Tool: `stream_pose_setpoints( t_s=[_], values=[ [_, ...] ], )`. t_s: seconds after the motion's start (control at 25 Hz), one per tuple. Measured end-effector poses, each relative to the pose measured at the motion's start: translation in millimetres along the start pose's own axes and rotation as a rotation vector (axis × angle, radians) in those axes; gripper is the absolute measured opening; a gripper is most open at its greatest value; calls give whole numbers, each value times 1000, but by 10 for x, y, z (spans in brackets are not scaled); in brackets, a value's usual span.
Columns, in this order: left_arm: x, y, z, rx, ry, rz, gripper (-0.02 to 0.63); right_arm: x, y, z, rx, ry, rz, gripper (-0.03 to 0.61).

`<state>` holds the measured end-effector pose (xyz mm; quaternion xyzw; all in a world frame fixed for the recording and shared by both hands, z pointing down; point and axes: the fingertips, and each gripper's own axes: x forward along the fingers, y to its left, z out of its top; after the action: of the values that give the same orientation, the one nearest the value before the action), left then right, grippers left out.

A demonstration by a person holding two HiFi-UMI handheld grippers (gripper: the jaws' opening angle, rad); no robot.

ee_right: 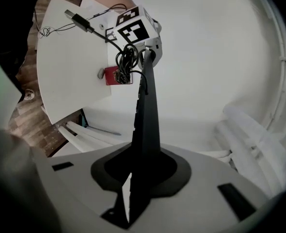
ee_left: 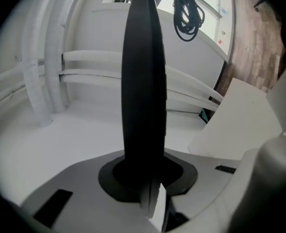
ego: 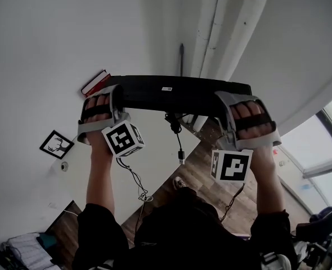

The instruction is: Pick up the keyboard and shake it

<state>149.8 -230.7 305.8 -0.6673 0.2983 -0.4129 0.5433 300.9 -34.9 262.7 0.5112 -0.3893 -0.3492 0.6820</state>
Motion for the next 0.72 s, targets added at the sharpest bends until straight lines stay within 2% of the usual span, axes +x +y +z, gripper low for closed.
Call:
stream_pose_setpoints(
  t_s=[0.16, 0.28, 0.48, 0.72],
  values=[
    [-258, 127, -36, 35, 12, 34, 72, 235, 62, -88, 38, -19, 23, 92],
    [-582, 169, -328, 62, 93, 52, 72, 541, 56, 151, 48, -80, 20, 92],
    [-1087, 138, -957, 44, 247, 50, 72, 1004, 29, 1016, 64, -243, 36, 92],
    [-1950, 24, -1800, 36, 514, 44, 72, 1160, -43, 2657, -5, -560, 35, 94]
  ],
)
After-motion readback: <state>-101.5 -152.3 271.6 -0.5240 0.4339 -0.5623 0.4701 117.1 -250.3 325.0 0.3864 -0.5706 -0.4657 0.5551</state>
